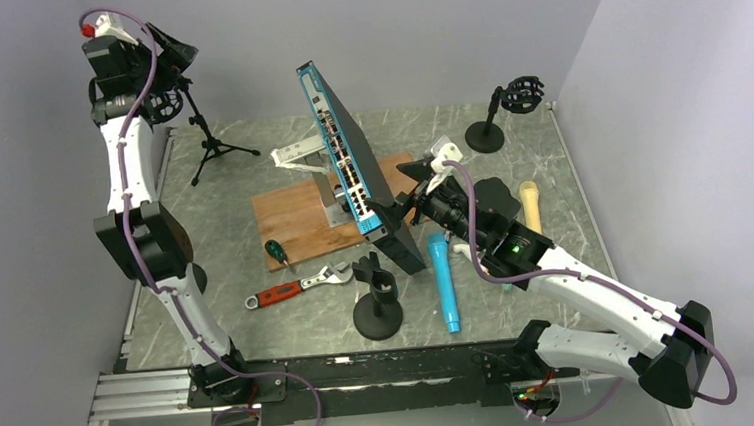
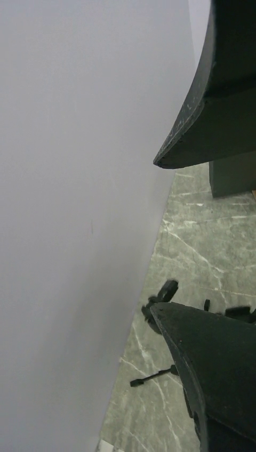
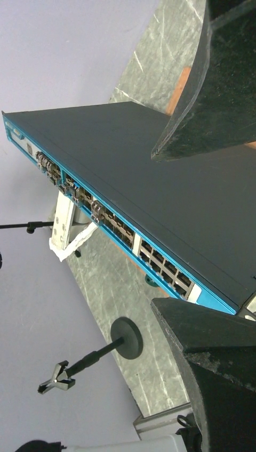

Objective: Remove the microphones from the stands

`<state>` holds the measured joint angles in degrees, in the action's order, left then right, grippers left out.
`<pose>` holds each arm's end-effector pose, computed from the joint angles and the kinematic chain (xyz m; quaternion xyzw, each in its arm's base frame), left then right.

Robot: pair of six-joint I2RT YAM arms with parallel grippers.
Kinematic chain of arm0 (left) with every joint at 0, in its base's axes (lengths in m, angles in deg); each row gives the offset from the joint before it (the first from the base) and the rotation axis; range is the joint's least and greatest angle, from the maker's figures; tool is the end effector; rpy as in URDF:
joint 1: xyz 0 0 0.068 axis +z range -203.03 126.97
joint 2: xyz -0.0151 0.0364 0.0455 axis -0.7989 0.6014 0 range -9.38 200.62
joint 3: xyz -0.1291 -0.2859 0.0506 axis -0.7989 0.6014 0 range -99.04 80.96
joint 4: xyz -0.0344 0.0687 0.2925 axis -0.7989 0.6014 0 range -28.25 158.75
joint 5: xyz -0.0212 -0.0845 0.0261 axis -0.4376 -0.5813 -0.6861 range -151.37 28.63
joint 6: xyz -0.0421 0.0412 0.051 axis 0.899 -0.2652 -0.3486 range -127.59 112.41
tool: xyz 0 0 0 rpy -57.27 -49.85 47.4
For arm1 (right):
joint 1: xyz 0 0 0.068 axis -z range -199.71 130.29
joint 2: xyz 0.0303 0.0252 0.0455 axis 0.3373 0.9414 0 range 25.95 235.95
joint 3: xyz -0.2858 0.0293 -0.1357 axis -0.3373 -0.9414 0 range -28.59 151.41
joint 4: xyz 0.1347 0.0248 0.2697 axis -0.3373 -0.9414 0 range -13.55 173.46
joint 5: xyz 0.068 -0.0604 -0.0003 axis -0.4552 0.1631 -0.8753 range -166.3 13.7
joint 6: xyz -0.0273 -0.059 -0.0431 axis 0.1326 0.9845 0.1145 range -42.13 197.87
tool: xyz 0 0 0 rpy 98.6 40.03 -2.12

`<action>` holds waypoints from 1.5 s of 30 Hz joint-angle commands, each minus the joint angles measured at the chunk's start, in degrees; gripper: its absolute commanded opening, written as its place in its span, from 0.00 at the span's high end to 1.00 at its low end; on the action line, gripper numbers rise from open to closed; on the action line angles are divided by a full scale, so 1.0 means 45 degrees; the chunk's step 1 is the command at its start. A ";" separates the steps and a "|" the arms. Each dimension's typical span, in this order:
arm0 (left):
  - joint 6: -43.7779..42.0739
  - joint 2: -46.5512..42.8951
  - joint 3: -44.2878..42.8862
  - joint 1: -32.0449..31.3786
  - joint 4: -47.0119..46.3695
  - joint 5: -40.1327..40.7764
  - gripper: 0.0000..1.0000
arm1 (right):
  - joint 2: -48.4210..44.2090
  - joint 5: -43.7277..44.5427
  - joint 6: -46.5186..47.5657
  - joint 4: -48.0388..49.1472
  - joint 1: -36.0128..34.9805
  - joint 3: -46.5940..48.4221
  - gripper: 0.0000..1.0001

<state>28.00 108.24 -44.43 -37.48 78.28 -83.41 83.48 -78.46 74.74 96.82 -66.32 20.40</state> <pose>0.5612 0.1303 0.4660 -0.2093 0.7258 -0.2541 0.6040 0.1959 0.2108 0.4036 -0.2634 0.6234 0.3211 0.6625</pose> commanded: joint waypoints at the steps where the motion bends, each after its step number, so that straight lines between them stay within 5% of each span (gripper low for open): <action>1: -0.0121 0.1101 -0.0406 -0.0079 -0.0283 0.0283 0.02 | -0.0168 -0.0296 -0.0142 0.0416 0.0189 -0.0120 0.00; 12: -0.0720 0.1650 -0.1734 -0.0446 0.0658 0.0737 0.04 | 0.0123 -0.0705 -0.0199 0.0499 0.0511 -0.0074 0.00; 22: -0.0282 -0.0846 -0.1139 -0.0874 0.1159 -0.0153 0.04 | 0.0092 -0.0021 -0.0397 -0.0022 0.0729 -0.0005 0.00; 45: -0.1484 -1.2664 0.7906 -0.6209 0.1660 -0.1229 0.02 | -0.3540 1.0336 -0.3558 -1.2607 0.0814 0.5190 0.00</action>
<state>23.59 58.78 -11.29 -63.90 86.63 -88.79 70.98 -41.12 63.09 51.07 -62.70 39.52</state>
